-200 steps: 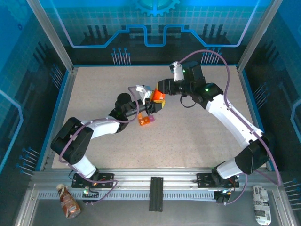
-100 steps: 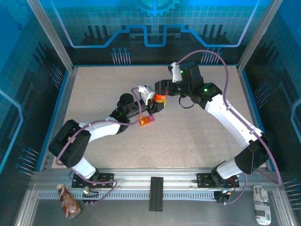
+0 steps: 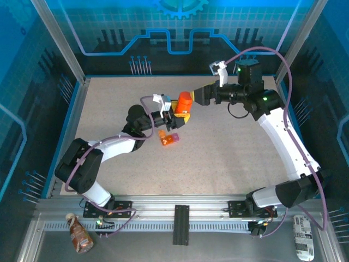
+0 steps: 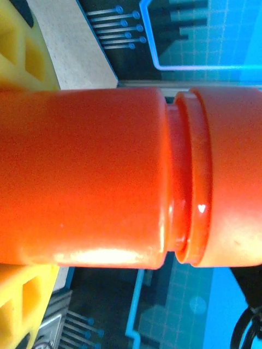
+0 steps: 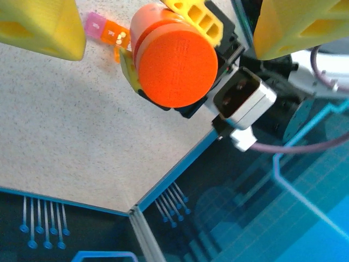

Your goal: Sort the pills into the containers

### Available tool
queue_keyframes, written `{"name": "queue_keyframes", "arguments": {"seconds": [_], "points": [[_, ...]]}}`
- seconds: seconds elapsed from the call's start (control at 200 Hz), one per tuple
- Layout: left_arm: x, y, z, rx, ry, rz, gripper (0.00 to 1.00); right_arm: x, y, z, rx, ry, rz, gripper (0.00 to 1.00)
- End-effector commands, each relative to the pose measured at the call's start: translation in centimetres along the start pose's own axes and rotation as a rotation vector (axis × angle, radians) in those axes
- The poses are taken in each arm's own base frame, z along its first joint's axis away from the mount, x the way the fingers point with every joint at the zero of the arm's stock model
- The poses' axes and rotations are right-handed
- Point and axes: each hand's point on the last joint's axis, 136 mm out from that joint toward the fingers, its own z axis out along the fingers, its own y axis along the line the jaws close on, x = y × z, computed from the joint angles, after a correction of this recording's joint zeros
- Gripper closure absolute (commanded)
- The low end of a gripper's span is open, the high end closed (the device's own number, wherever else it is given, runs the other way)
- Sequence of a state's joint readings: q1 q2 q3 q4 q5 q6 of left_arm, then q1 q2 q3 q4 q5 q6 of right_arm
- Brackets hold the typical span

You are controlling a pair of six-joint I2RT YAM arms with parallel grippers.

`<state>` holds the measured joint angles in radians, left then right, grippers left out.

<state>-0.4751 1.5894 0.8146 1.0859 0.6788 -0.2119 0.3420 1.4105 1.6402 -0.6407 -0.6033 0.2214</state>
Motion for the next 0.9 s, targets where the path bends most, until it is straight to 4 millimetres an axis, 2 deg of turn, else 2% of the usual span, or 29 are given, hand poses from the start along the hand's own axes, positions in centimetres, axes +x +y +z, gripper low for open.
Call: {"name": "queue_keyframes", "arguments": {"seconds": [0.0, 0.205, 0.54, 0.78, 0.895], "points": [[-1.5, -2.4, 0.1, 0.156, -0.024, -0.023, 1.00, 1.2, 1.9, -0.4, -0.067, 0.089, -0.133, 0.19], [-1.2, -2.6, 0.4, 0.204, -0.014, -0.064, 1.00, 1.6, 2.5, 0.3, -0.049, 0.166, -0.202, 0.18], [-1.2, -2.7, 0.6, 0.225, -0.012, -0.083, 1.00, 2.8, 1.1, 2.6, -0.021, 0.253, -0.189, 0.19], [-1.2, -2.6, 0.6, 0.225, -0.013, -0.082, 1.00, 3.2, 0.8, 3.2, -0.035, 0.267, -0.171, 0.24], [-1.2, -2.7, 0.6, 0.228, -0.013, -0.082, 1.00, 3.3, 0.7, 3.4, -0.039, 0.271, -0.161, 0.32]]}}
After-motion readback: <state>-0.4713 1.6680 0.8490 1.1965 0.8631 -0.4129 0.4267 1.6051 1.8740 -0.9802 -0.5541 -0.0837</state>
